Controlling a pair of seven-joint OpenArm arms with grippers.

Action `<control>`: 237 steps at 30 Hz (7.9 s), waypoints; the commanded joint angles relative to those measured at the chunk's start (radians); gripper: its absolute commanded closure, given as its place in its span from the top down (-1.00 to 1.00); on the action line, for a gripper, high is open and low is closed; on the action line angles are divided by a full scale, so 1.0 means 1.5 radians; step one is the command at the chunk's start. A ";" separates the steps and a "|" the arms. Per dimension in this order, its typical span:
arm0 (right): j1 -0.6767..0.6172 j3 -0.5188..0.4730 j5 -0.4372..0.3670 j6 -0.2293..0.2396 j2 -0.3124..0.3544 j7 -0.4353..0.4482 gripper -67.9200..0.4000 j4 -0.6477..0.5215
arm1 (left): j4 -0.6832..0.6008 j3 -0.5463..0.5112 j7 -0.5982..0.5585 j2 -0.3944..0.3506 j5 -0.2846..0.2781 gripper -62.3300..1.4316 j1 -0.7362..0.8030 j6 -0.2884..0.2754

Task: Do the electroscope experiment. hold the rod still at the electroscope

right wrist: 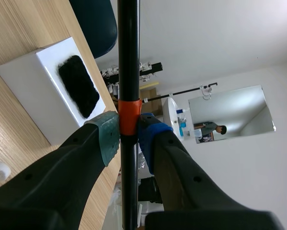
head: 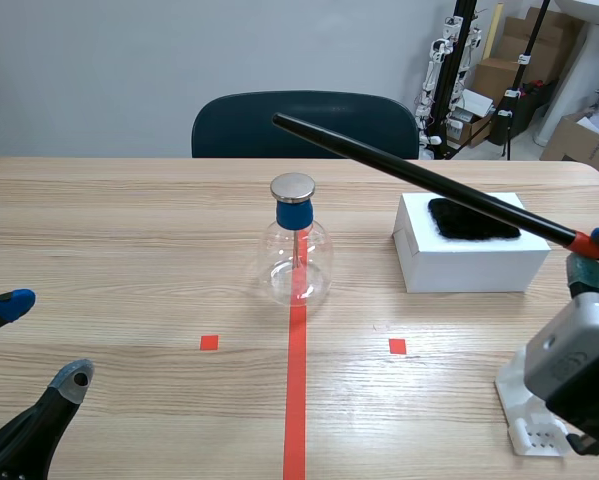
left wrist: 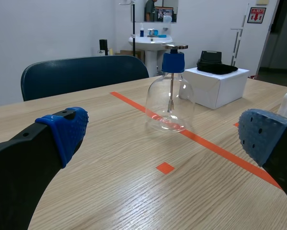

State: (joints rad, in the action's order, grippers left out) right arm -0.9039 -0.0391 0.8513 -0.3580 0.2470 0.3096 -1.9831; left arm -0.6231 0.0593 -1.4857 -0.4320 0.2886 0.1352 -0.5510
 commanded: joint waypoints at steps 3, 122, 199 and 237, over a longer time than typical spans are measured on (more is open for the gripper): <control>0.001 -0.005 -0.005 -0.010 0.009 0.002 -0.79 -0.012 | -0.007 -0.002 -0.010 -0.001 -0.005 1.00 -0.003 0.002; 0.525 0.189 0.260 0.084 0.179 -0.145 -0.79 0.277 | -0.007 -0.002 -0.010 -0.001 -0.005 1.00 -0.003 0.002; 0.525 0.189 0.260 0.080 0.179 -0.143 -0.79 0.277 | -0.007 -0.002 -0.010 -0.001 -0.005 1.00 -0.003 0.002; -0.019 0.063 0.086 -0.258 0.115 -0.037 -0.79 0.018 | -0.007 -0.002 -0.010 -0.001 -0.005 1.00 -0.003 0.002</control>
State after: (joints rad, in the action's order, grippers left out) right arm -0.9428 0.0555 0.9833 -0.7189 0.4175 0.2573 -1.9564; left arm -0.6231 0.0593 -1.4857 -0.4320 0.2886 0.1352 -0.5510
